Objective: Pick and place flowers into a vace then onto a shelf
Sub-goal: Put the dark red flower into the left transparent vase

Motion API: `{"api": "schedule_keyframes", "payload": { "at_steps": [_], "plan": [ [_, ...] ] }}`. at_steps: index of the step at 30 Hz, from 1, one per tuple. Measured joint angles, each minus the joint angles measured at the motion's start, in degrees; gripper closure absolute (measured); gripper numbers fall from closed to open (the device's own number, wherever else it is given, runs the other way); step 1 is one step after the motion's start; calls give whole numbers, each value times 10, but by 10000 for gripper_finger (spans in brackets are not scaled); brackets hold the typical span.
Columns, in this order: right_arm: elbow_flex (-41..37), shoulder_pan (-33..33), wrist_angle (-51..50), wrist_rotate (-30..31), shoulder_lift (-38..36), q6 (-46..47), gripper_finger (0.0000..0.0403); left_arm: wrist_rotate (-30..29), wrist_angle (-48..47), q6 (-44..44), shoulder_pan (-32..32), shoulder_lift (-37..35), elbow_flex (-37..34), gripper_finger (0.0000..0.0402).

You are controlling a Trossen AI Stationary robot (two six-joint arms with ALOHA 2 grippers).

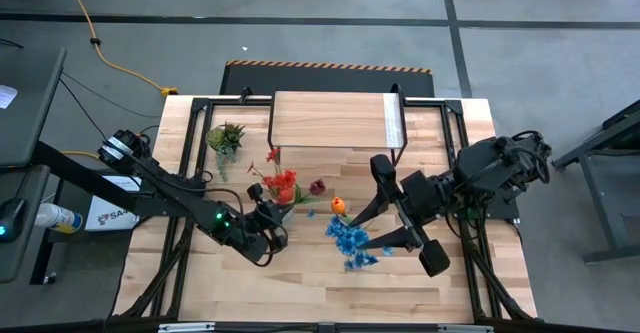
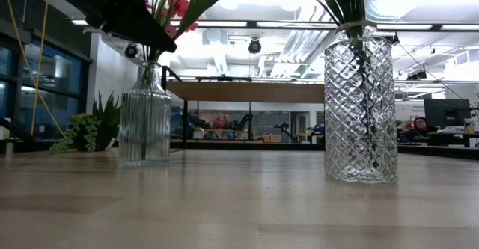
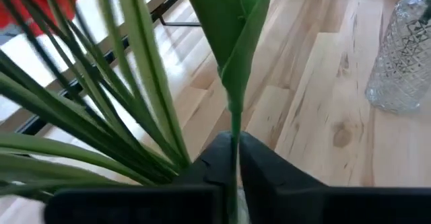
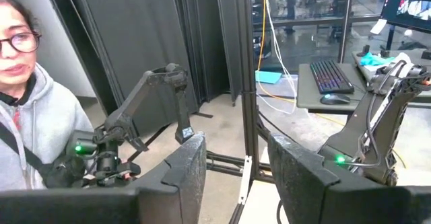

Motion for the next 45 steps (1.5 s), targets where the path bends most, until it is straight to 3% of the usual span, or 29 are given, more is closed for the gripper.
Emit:
{"api": "schedule_keyframes", "payload": {
  "at_steps": [4, 8, 17, 45],
  "plan": [
    [0, 0, 0, 0, 0, 0, 251, 6, 0, -13, 0, 0, 0, 293],
    [0, 0, 0, 0, 0, 0, 251, 13, 0, -13, 0, 0, 0, 277],
    [0, 0, 0, 0, 0, 0, 251, 48, 0, -13, 0, 0, 0, 287],
    [0, 0, 0, -9, 0, 2, 251, 24, -3, 20, 1, -11, 20, 289]
  ]
}}
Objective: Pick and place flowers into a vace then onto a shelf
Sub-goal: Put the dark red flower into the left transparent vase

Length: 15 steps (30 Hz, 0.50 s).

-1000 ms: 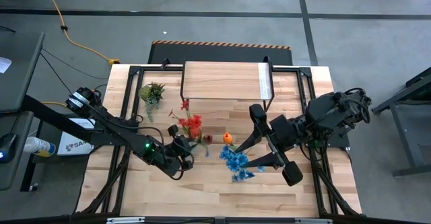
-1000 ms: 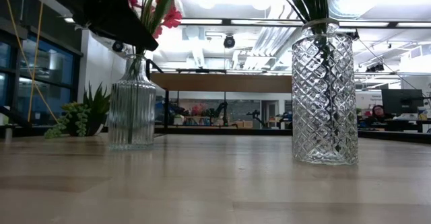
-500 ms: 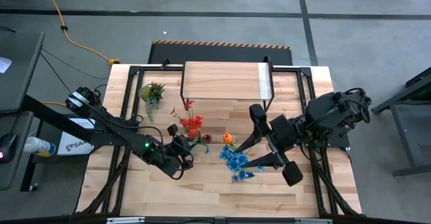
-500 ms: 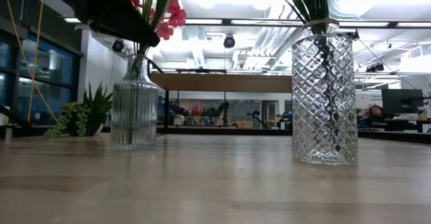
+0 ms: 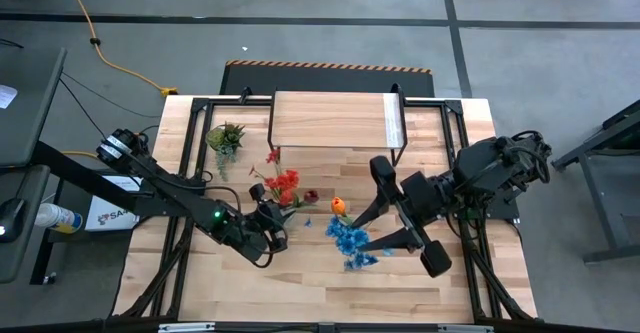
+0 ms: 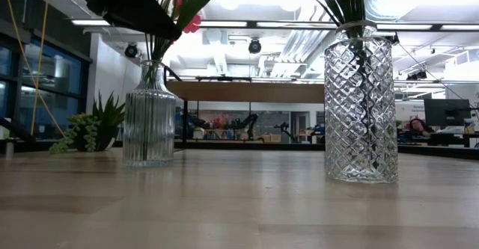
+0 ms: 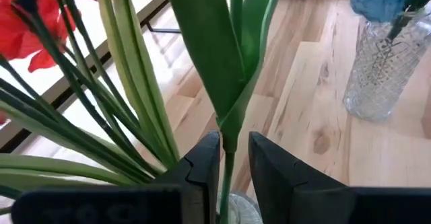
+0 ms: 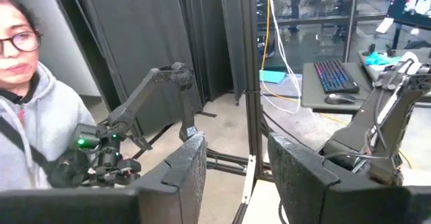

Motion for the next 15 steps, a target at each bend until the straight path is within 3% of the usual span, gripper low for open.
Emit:
{"api": "schedule_keyframes", "payload": {
  "at_steps": [15],
  "plan": [
    [0, 0, 0, -18, 0, 0, 251, 8, -25, -15, 0, 0, -1, 289]
  ]
}}
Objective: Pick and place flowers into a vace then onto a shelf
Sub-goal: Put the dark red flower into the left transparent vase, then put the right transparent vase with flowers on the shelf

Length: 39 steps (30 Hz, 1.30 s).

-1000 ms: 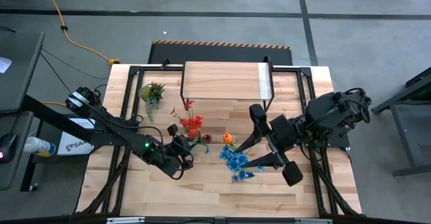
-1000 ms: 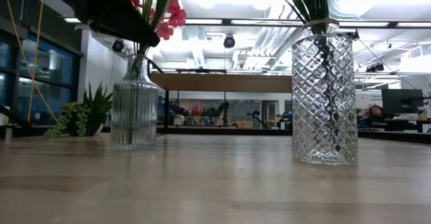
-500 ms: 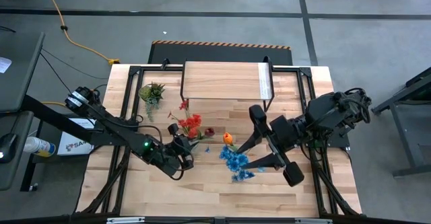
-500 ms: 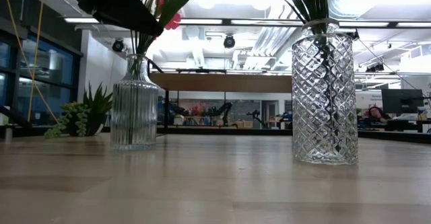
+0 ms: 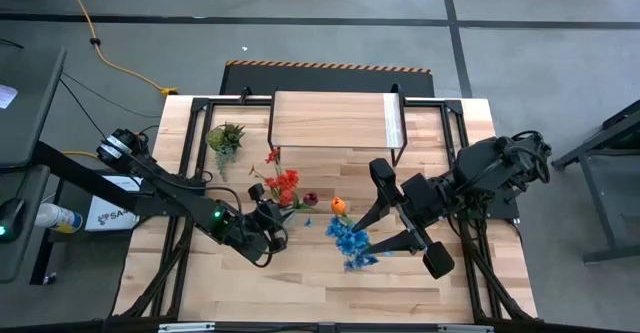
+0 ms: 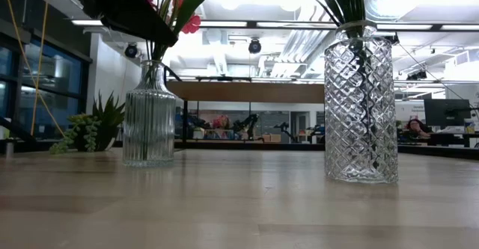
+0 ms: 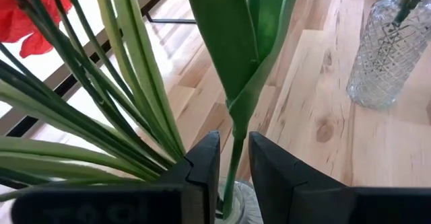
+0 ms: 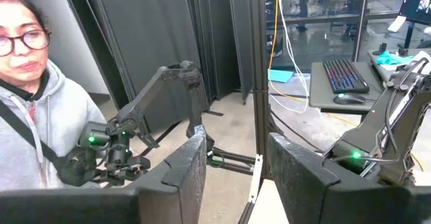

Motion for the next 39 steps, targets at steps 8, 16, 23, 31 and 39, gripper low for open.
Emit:
{"api": "schedule_keyframes", "payload": {
  "at_steps": [8, 16, 23, 31, 39],
  "plan": [
    [0, 0, -6, 0, 0, 0, 251, -9, 1, 0, 0, 0, 0, 289],
    [0, 0, -9, 0, 0, 0, 251, -11, -38, 0, 0, 0, 32, 289],
    [0, 0, -11, -1, 0, 0, 251, 5, -69, -2, 0, 0, 53, 289],
    [0, 0, -12, -9, 0, 0, 251, 19, -75, -15, -8, 0, 54, 289],
    [0, 0, -13, -9, 0, 0, 251, -25, -75, -16, -51, -10, 54, 289]
  ]
}}
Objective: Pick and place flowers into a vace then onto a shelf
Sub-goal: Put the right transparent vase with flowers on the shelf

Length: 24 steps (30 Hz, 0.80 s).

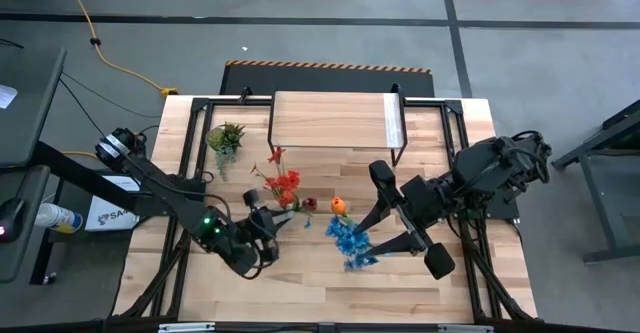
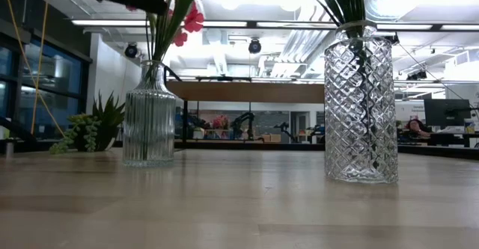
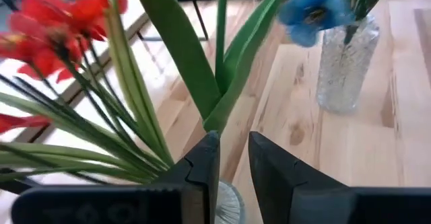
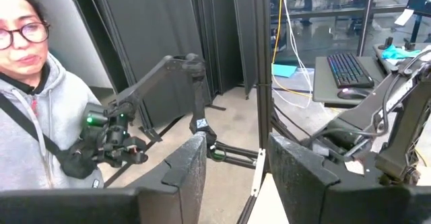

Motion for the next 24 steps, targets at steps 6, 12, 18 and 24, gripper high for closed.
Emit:
{"api": "schedule_keyframes", "payload": {
  "at_steps": [6, 12, 18, 24],
  "plan": [
    [0, 0, 0, 0, 0, 0, 251, -29, -5, 0, -33, -29, 0, 289],
    [0, 0, 0, 0, 0, 0, 251, -36, -8, -1, -74, -58, 0, 289],
    [0, 0, 0, 0, 0, -2, 251, -49, -9, -6, -122, -102, 0, 289],
    [0, 0, -1, 0, 0, -2, 251, -52, 11, -16, -175, -159, 0, 289]
  ]
}}
